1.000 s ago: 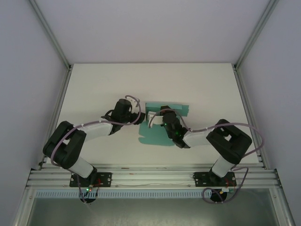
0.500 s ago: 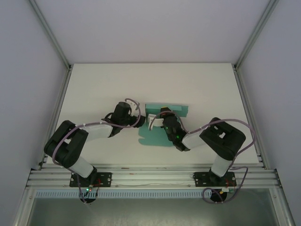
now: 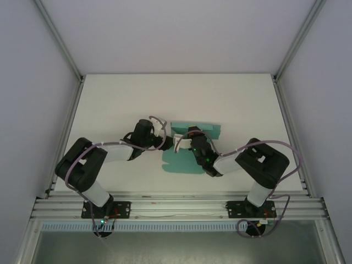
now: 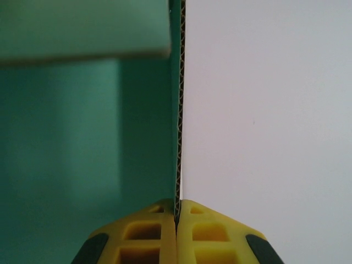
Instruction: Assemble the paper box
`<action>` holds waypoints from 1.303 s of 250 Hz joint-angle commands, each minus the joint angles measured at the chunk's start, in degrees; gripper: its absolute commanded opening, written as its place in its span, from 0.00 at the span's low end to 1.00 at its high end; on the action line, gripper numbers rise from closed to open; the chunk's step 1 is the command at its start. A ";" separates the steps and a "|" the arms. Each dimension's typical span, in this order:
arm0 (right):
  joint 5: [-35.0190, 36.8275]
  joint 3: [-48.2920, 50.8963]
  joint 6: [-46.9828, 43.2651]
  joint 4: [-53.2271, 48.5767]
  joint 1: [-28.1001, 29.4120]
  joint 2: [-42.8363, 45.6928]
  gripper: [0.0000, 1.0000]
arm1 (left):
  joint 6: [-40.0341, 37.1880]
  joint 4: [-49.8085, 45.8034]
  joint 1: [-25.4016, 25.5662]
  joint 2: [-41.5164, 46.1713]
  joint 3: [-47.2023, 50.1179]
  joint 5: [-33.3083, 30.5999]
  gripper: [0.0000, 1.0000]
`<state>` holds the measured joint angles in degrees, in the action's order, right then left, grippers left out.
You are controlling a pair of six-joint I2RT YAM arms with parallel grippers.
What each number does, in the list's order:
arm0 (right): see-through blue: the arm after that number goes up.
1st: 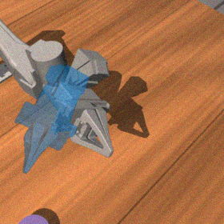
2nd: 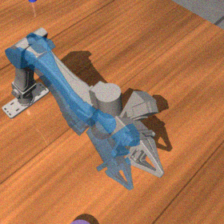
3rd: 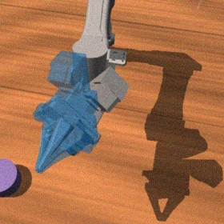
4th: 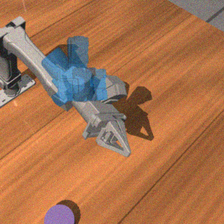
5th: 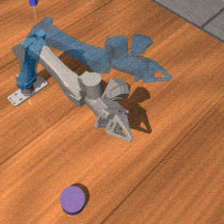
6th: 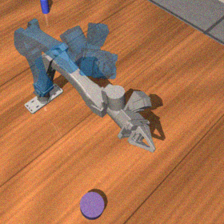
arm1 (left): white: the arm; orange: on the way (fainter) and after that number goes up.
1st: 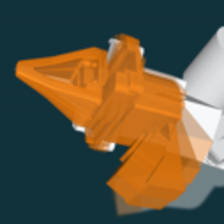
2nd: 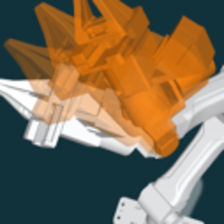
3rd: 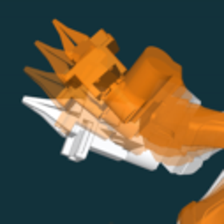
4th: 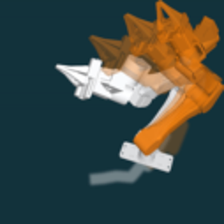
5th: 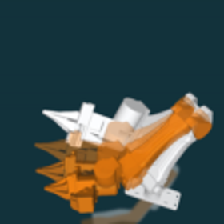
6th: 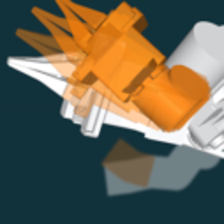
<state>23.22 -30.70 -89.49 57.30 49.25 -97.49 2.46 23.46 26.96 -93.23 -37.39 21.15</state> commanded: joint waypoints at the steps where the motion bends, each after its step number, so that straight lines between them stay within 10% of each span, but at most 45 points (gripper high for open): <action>1: -2.11 0.43 3.06 -4.73 2.11 1.73 0.00 | -2.01 1.58 0.48 -3.29 -3.35 2.87 0.88; 96: -4.35 -1.44 13.63 -22.70 3.63 6.70 0.00 | -2.29 11.53 1.87 -3.56 -0.82 -1.30 0.75; 249: -2.33 -0.73 14.82 -22.42 4.05 7.47 0.00 | -7.62 12.87 2.65 -5.79 -0.33 11.82 0.93; 326: -3.41 -1.12 16.74 -26.54 4.04 8.24 0.00 | -4.88 13.16 2.57 -7.34 -3.99 8.58 0.63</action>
<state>25.65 -32.01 -75.35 38.11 51.72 -88.97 -3.05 33.69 28.91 -100.64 -39.22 30.94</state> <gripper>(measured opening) 0.050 0.699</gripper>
